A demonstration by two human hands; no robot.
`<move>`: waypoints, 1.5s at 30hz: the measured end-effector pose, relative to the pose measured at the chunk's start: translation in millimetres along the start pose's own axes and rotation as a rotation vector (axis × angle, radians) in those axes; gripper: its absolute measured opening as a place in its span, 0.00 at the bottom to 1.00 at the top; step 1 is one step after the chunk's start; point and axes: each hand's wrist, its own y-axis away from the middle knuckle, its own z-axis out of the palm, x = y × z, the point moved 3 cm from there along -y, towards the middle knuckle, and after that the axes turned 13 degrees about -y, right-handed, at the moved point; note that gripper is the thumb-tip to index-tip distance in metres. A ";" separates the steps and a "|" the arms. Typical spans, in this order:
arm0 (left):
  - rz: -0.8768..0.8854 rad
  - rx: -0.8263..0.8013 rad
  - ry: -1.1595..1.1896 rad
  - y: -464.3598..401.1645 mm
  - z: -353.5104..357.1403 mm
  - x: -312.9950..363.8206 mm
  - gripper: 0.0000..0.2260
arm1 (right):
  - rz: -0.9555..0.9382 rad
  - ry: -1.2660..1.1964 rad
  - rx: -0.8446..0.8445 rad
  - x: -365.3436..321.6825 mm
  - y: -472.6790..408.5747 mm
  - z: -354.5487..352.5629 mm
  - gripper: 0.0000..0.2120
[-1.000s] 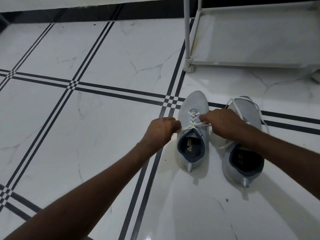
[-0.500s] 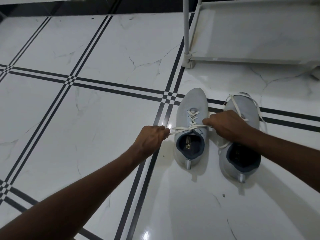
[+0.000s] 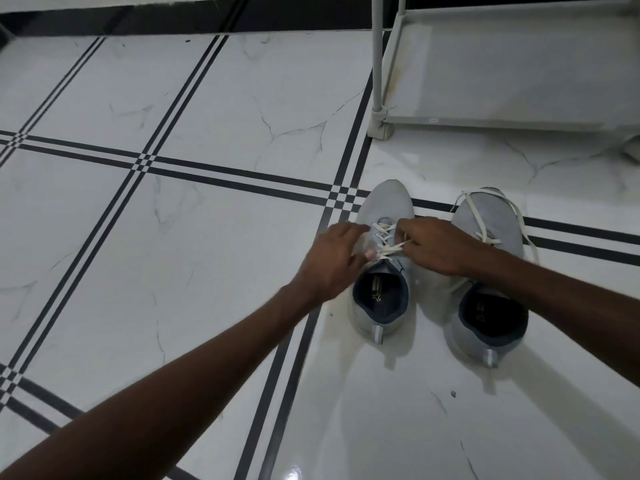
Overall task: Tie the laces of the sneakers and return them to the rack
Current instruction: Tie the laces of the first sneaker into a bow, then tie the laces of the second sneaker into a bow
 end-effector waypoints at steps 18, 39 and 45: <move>0.171 -0.030 -0.372 22.3 9.1 -5.9 0.25 | -0.223 0.376 0.048 0.8 22.7 27.7 0.14; 0.528 -0.145 -0.246 -84.7 1.3 115.3 0.20 | 0.119 0.142 0.055 47.8 110.3 -70.9 0.10; 0.594 -0.116 -0.347 -83.3 33.0 133.7 0.20 | 0.282 -0.218 0.152 67.2 129.6 -55.2 0.10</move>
